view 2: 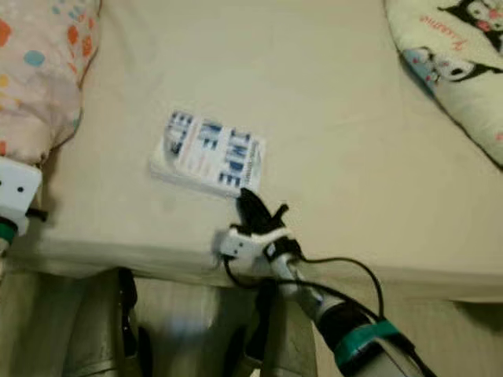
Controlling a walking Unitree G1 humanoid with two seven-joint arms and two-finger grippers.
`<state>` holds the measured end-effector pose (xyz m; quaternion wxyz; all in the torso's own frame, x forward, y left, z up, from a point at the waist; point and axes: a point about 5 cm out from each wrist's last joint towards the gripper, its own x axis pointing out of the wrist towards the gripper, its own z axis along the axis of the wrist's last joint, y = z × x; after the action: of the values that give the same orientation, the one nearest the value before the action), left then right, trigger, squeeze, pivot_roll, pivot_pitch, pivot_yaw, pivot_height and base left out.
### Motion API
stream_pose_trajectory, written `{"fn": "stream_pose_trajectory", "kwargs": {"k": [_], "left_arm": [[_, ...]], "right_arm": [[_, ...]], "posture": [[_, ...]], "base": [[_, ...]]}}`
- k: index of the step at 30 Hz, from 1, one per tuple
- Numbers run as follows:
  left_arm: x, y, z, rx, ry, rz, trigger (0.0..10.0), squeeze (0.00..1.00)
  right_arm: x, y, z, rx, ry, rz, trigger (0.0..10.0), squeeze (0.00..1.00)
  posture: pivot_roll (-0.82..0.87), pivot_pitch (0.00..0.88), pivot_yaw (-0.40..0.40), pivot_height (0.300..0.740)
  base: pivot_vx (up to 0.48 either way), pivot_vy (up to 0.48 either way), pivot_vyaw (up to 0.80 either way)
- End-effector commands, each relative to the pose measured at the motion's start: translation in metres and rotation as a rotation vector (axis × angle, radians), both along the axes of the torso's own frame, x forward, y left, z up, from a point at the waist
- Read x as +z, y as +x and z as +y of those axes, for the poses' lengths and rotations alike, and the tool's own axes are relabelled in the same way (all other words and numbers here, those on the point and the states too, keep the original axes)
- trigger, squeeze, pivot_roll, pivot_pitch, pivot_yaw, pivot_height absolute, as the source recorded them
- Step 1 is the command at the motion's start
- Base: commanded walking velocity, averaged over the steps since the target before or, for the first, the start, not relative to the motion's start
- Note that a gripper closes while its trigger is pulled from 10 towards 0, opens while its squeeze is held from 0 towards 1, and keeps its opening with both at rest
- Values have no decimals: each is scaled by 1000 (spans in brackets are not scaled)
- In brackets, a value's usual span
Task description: Clean up the room
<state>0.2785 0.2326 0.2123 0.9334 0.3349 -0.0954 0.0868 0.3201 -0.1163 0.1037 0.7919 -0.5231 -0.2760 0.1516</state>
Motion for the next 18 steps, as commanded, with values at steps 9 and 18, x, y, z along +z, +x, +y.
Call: {"fn": "stream_pose_trajectory", "kwargs": {"k": [9, 18], "left_arm": [[-61, -12, -32, -140, -28, 181, 10000, 0], [-103, -35, -45, -161, -42, 296, 10000, 0]], "right_arm": [[-32, -36, -1, 101, -62, 83, 10000, 0], [-48, -31, 21, 95, -121, 142, 10000, 0]], "posture": [[196, 175, -36, 479], [204, 171, -49, 479]], "base": [[0, 0, 0], [0, 0, 0]]}}
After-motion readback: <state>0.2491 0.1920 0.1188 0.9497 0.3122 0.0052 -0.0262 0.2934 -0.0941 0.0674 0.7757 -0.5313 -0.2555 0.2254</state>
